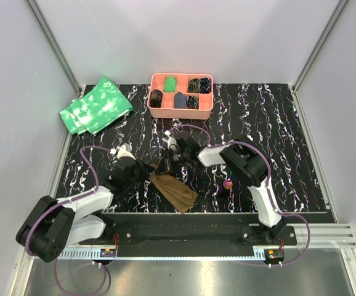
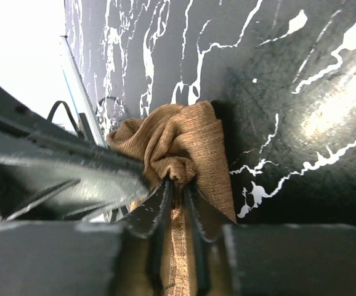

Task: Fold the napkin into a case and place the utensils inside
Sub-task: Grasp the top corner of the smaller rectangle folded napkin from the folded napkin.

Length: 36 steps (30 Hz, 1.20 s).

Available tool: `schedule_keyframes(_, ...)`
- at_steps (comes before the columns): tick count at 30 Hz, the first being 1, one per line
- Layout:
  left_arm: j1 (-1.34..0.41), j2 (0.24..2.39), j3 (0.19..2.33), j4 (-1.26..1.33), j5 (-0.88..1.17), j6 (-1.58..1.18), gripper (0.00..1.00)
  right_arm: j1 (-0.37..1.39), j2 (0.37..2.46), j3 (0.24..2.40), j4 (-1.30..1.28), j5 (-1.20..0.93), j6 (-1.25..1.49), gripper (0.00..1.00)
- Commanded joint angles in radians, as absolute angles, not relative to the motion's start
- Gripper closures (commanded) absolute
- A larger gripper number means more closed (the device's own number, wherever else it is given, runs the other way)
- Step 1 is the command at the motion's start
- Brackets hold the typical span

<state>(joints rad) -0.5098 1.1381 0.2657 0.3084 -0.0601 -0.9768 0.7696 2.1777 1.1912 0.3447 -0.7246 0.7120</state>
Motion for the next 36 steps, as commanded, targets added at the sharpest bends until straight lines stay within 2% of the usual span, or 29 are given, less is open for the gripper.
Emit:
schedule_keyframes(1,-0.474,1.124,0.233,0.400,-0.011,-0.976,1.00,0.766,2.129,1.186,0.341,-0.755,0.709,0.78)
schedule_keyframes(3,-0.472,1.129,0.230,0.405,-0.005,-0.976,1.00,0.761,2.115,1.167,0.357,-0.778,0.732,0.71)
schedule_keyframes(12,-0.472,1.114,0.232,0.382,-0.011,-0.965,1.00,0.736,2.020,1.086,0.356,-0.750,0.719,0.62)
schedule_keyframes(19,-0.472,1.111,0.229,0.380,-0.012,-0.965,1.00,0.716,1.999,1.097,0.322,-0.744,0.706,0.59)
schedule_keyframes(28,-0.472,1.100,0.233,0.377,-0.006,-0.960,1.00,0.715,2.082,1.180,0.315,-0.758,0.693,0.60)
schedule_keyframes(32,-0.472,1.097,0.232,0.379,-0.006,-0.960,1.00,0.713,2.115,1.222,0.290,-0.767,0.678,0.62)
schedule_keyframes(34,-0.472,1.094,0.230,0.385,-0.006,-0.960,1.00,0.716,2.134,1.233,0.296,-0.776,0.683,0.70)
schedule_keyframes(36,-0.472,1.088,0.235,0.385,-0.006,-0.956,1.00,0.721,2.140,1.227,0.310,-0.787,0.693,0.86)
